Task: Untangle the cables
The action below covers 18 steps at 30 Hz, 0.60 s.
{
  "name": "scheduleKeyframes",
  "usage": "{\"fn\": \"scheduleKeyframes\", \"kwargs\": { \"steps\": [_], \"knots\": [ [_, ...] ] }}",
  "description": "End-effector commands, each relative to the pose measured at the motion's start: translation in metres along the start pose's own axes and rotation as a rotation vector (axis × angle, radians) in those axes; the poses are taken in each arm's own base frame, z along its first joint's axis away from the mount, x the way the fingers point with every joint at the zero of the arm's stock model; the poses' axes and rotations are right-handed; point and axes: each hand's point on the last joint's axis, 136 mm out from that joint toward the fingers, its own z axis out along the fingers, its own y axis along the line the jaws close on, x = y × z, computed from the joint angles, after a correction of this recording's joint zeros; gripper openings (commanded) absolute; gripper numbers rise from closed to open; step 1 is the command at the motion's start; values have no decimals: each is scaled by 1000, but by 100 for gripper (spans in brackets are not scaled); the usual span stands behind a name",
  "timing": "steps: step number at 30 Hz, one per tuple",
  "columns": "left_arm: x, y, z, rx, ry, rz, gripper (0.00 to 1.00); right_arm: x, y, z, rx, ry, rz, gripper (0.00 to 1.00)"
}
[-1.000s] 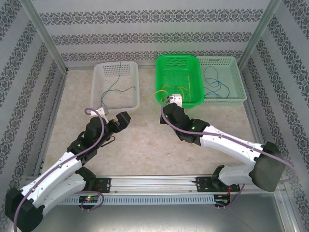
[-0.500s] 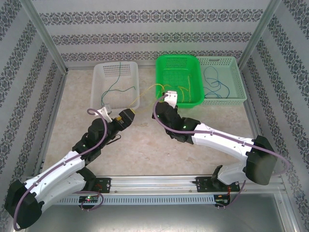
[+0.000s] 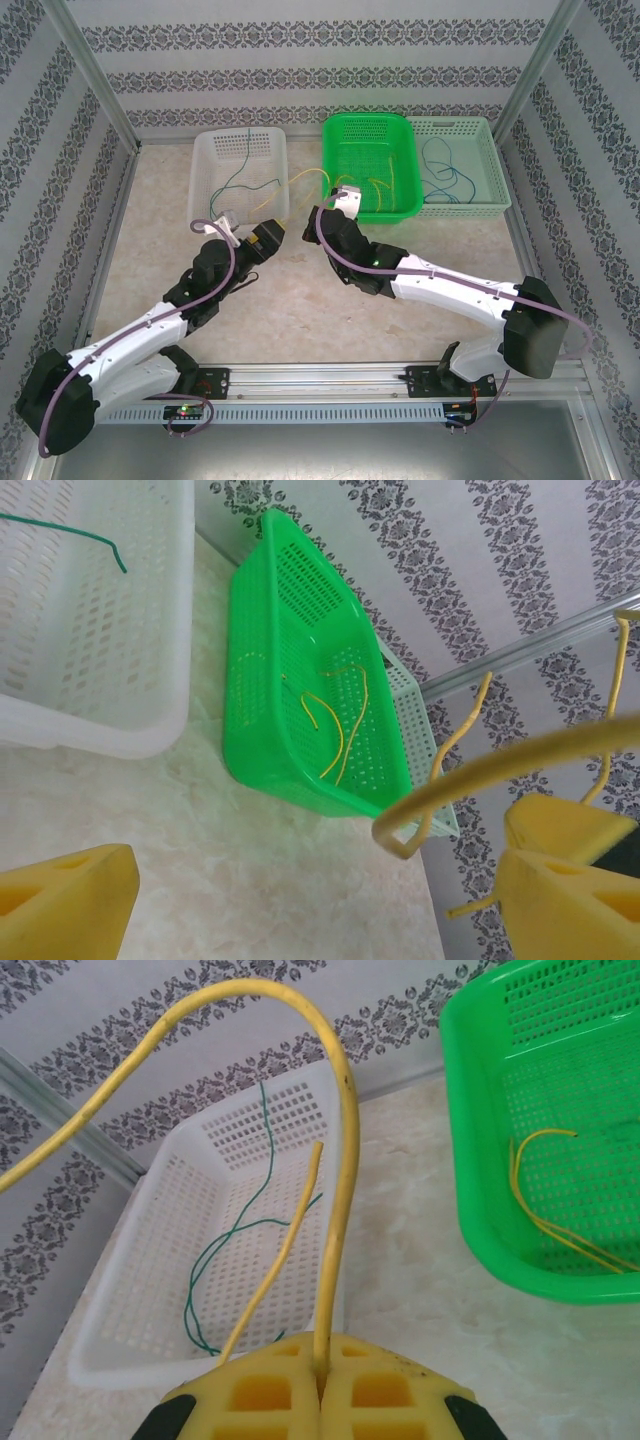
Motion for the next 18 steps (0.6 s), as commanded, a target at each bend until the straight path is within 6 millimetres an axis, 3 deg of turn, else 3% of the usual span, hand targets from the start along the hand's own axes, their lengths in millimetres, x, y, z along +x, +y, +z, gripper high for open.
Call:
{"fn": "scheduleKeyframes", "kwargs": {
  "steps": [1,10,18],
  "knots": [
    [-30,-38,-3,96,-114,28,88,-4,10,-10,-66,-3,89,0],
    [-39,-45,7,90,-149,54,79,17,22,-12,-154,78,159,0],
    [-43,-23,14,-7,-167,47,48,16,42,-23,-297,98,203,0]
  ]
}}
